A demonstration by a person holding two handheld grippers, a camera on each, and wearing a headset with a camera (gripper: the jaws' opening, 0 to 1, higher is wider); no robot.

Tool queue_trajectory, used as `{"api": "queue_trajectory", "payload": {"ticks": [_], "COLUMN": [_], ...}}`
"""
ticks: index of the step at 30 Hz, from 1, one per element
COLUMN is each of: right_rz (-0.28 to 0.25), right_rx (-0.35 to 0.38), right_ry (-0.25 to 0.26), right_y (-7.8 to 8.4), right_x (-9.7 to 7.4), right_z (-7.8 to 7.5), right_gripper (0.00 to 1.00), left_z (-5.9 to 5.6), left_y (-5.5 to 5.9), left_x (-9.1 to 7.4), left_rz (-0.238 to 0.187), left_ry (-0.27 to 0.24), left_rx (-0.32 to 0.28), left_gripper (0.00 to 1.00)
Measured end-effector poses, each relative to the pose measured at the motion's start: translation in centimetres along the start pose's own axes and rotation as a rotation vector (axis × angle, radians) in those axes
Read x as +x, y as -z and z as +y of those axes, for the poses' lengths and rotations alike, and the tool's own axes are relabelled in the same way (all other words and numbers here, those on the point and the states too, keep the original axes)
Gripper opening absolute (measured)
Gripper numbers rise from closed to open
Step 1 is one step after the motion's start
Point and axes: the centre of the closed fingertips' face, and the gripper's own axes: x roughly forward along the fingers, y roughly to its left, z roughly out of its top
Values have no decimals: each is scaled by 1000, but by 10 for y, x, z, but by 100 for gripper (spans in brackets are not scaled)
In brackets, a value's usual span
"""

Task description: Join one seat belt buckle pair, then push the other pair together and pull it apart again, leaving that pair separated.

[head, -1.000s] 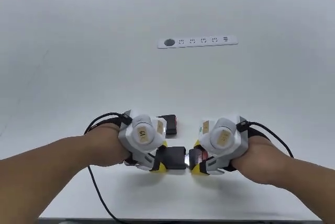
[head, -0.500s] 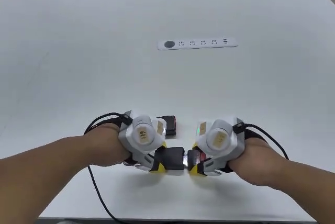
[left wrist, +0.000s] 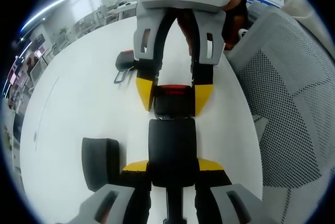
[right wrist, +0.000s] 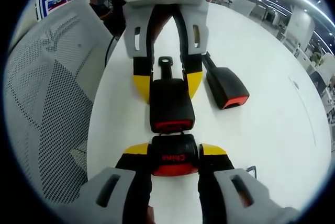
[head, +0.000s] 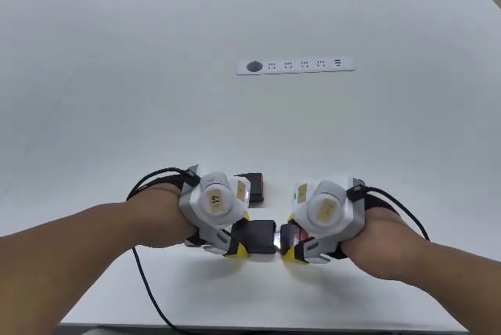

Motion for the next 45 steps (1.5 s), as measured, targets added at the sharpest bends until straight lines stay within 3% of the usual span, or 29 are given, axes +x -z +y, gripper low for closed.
{"api": "queue_trajectory", "payload": {"ticks": [4, 5, 14, 21, 24, 37, 45], "right_rz": [-1, -6, 0, 14, 6, -1, -16], "right_rx": [4, -24, 3, -13, -7, -3, 15], "right_ry": [2, 0, -5, -11, -23, -24, -25], "right_y": [-2, -5, 0, 3, 7, 8, 8], "right_x": [1, 1, 1, -2, -3, -5, -5], "right_z": [2, 2, 1, 0, -1, -2, -4], "right_gripper": [32, 31, 32, 32, 32, 32, 33], "left_z": [-1, -2, -3, -3, -2, 1, 2], "left_y": [-1, 0, -1, -2, -2, 2, 3], "left_x": [-1, 0, 0, -2, 0, 0, 1], "left_rz": [-4, -1, -7, 6, 33, 11, 20], "left_ry": [-2, -1, -5, -9, -11, -5, -12], "left_rx": [-5, -10, -16, -31, -21, -57, -48], "left_gripper": [30, 30, 30, 31, 30, 30, 31]}}
